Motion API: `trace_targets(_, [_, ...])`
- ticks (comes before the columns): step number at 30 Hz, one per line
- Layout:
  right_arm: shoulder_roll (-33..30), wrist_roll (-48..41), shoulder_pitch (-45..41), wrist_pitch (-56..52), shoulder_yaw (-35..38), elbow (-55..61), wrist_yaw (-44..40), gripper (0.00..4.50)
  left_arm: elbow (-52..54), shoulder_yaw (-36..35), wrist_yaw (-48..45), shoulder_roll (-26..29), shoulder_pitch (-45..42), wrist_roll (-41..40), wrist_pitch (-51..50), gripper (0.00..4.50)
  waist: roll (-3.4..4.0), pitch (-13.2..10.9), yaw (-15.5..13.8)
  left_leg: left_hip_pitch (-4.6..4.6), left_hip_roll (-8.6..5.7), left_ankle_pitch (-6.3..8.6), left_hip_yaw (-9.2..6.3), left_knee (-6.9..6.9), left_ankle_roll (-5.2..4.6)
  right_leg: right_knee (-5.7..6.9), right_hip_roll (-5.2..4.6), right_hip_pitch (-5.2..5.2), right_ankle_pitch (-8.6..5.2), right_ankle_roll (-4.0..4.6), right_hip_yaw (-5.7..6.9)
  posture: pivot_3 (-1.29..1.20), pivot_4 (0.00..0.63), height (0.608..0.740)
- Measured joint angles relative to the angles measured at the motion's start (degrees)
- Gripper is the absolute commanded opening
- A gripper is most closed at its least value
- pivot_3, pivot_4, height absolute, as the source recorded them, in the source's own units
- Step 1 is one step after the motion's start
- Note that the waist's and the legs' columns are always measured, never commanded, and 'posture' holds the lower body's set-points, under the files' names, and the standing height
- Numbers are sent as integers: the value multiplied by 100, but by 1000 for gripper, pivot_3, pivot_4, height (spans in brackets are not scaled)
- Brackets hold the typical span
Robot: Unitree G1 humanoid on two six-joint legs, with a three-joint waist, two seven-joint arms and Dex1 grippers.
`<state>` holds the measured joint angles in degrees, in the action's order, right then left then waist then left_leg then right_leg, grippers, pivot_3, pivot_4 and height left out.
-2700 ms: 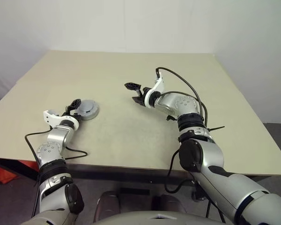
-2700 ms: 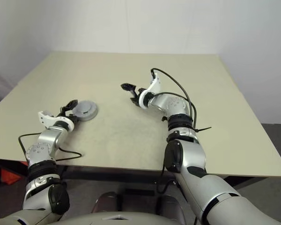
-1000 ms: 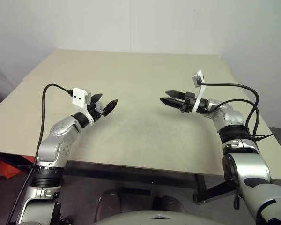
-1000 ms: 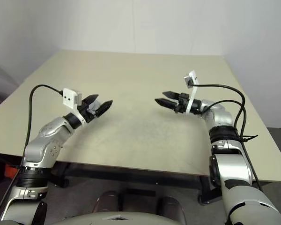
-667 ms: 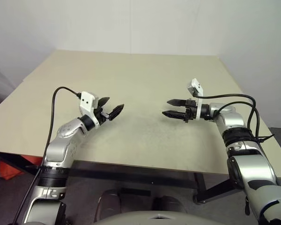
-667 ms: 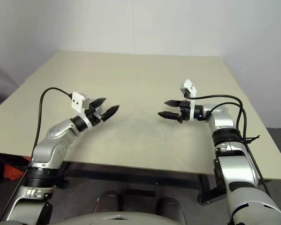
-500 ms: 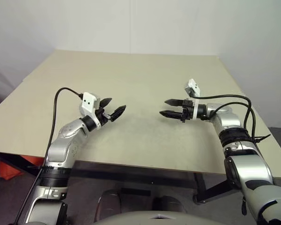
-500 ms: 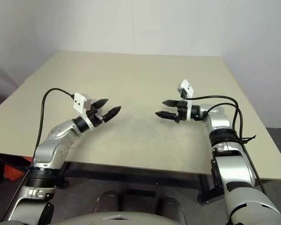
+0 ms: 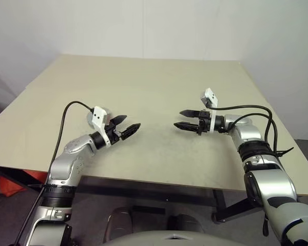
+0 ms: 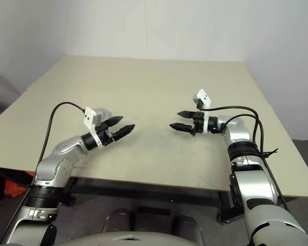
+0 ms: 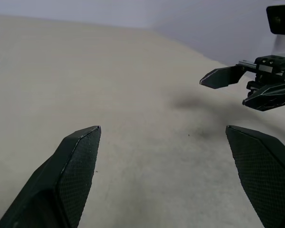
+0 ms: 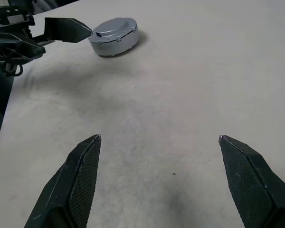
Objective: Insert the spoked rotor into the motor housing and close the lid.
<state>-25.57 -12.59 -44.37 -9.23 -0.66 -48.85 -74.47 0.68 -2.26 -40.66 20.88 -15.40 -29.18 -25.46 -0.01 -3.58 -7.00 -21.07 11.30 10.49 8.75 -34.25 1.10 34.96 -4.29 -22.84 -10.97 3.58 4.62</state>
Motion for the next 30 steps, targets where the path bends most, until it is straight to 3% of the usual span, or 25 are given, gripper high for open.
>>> trace_targets(14, [-65,-73,15,-126,5,133,-413,4500,-32,-55,-360,394,-197,-131,-466,4469,2,0,0,0,0,0,0,0,0,0,0,0,0,0,0,0,0,740])
trace_targets(30, [-116,-165,230,-374,57,468,-576,4500,-241,-120,-510,381,-431,-129,-525,4469,2,0,-3,0,1,0,0,0,0,0,0,1,0,0,0,0,0,740])
